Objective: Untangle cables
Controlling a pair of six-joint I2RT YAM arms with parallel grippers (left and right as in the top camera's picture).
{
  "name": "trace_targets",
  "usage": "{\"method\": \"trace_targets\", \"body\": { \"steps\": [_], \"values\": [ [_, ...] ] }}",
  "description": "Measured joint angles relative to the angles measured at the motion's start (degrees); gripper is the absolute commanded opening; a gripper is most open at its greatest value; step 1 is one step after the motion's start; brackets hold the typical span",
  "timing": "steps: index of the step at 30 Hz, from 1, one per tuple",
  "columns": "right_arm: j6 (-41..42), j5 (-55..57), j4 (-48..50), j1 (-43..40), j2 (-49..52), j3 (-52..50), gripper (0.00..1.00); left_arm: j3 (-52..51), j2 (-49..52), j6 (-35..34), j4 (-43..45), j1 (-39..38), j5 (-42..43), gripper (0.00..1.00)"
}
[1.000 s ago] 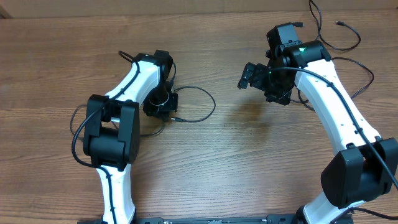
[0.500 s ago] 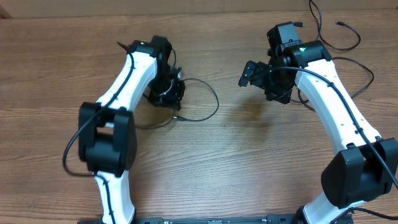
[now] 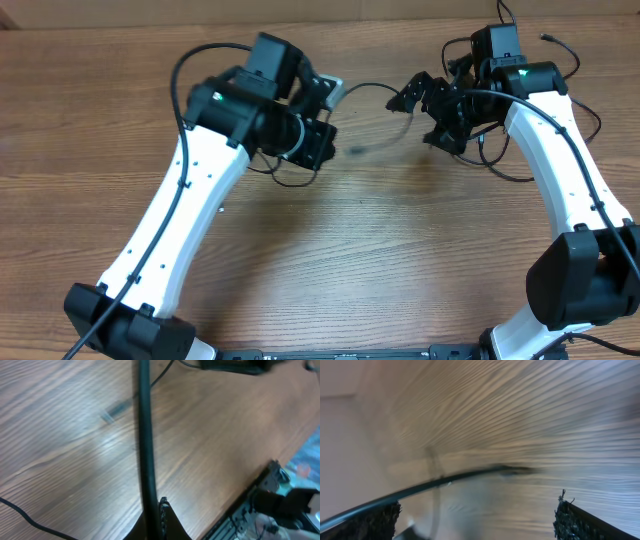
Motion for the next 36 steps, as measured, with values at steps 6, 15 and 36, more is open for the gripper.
{"method": "trace_targets", "body": {
  "steps": [6, 15, 36],
  "values": [
    [0.2, -8.3, 0.7, -0.1, 0.0, 0.0, 1.0, 0.0, 0.1, -0.1, 0.2, -4.8, -4.9, 0.04],
    [0.3, -20.7, 3.9, -0.6, 0.0, 0.0, 1.0, 0.0, 0.1, -0.3, 0.3, -4.9, -6.1, 0.04],
    [4.5, -28.4, 9.0, 1.1, 0.0, 0.0, 0.35, 0.0, 0.1, -0.2, 1.7, -6.7, -3.2, 0.04]
  ]
}}
